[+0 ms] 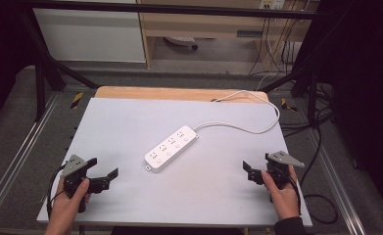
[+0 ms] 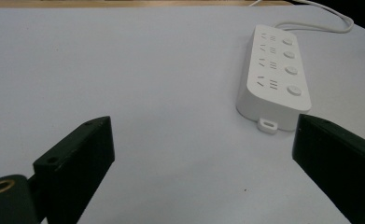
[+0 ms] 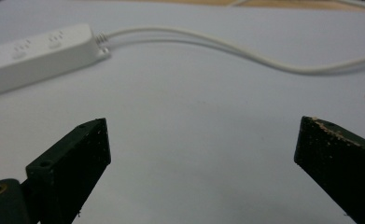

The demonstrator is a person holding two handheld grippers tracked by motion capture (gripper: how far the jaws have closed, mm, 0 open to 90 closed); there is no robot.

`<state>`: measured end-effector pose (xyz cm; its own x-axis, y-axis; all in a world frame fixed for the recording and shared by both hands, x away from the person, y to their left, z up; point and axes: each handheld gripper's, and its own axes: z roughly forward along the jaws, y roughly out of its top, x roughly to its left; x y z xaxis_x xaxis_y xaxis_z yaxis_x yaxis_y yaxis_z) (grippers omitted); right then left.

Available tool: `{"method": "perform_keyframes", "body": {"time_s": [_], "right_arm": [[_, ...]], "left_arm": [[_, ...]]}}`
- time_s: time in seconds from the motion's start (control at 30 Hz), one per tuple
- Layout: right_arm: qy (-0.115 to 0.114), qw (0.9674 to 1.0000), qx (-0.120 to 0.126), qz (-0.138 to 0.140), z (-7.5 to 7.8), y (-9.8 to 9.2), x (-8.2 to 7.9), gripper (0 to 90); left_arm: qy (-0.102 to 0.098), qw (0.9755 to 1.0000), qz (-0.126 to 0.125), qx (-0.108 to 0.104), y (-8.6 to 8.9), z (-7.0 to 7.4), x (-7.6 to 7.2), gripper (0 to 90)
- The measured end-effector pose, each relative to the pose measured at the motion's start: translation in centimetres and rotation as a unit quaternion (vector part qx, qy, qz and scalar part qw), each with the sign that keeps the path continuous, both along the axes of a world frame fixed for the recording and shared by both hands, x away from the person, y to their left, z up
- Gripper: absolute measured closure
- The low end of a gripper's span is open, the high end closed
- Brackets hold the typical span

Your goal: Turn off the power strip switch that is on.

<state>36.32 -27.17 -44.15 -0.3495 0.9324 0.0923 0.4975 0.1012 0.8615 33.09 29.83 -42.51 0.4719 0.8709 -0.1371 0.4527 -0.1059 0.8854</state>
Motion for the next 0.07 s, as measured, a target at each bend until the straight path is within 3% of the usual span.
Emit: {"method": "perform_keyframes", "body": {"time_s": [0.07], "right_arm": [[0.024, 0.9996, -0.016, -0.005, -0.84, 0.09, 0.36, 4.2]], "left_arm": [[0.000, 1.0000, -0.001, 0.001, -0.05, 0.01, 0.02, 5.4]]}}
